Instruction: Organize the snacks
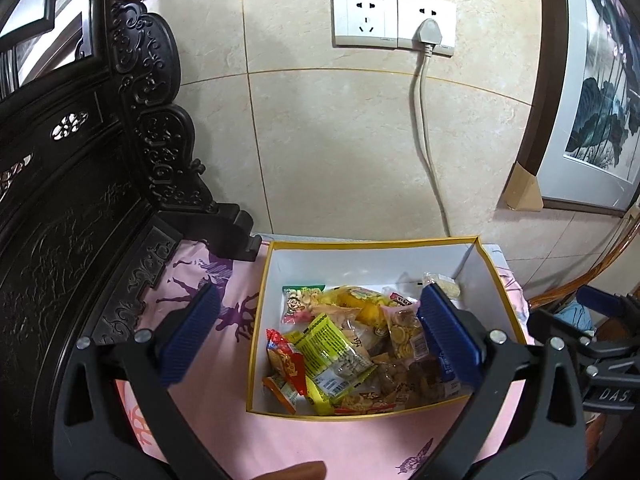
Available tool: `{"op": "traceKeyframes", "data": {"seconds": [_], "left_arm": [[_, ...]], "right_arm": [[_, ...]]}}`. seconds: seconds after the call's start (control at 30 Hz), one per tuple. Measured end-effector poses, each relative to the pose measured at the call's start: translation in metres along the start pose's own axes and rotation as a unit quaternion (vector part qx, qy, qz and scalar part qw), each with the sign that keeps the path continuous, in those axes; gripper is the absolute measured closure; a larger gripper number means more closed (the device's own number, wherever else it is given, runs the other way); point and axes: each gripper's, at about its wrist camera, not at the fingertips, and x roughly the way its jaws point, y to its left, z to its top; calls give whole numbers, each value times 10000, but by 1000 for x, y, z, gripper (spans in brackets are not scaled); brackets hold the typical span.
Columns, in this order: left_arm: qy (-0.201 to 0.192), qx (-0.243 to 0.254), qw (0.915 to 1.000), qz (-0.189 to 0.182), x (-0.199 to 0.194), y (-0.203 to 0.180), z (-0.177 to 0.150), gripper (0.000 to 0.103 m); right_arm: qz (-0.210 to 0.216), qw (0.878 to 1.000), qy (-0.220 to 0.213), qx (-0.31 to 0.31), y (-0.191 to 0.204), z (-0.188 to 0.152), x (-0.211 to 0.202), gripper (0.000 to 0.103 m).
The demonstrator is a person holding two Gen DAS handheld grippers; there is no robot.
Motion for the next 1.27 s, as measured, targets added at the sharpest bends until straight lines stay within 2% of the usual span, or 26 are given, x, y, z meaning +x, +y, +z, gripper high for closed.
{"op": "traceKeyframes", "data": {"seconds": [1.27], "left_arm": [[21,57,9999,120,-3,7,-2,2]], "right_arm": [[-69,9999,78,-105,6,-8,-3,1]]}}
